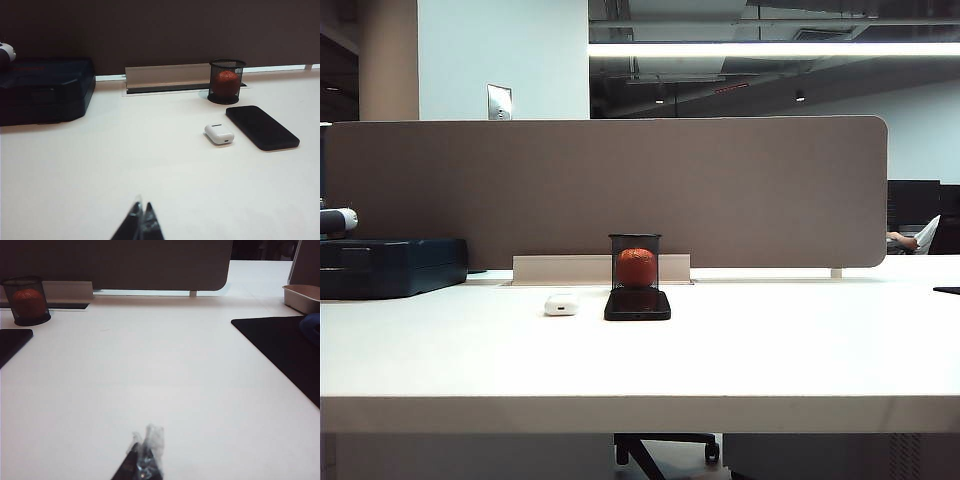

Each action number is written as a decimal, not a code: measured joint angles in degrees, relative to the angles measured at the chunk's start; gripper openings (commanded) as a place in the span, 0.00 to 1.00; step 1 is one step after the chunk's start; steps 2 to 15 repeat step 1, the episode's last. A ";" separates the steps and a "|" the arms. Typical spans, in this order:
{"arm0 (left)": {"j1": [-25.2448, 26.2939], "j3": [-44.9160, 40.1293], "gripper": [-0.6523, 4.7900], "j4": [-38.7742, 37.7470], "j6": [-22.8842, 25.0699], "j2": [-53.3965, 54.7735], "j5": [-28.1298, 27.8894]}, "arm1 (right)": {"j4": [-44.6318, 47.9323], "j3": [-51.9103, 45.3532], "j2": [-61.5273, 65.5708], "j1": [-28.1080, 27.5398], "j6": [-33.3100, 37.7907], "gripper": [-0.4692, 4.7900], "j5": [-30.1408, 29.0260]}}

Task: Find the wireless headphone case on the desktop and place it on the left side of the phone.

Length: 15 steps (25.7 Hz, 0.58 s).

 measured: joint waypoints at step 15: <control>0.00 0.00 0.11 0.00 0.00 0.00 0.00 | 0.00 0.00 0.02 0.00 0.00 0.07 0.00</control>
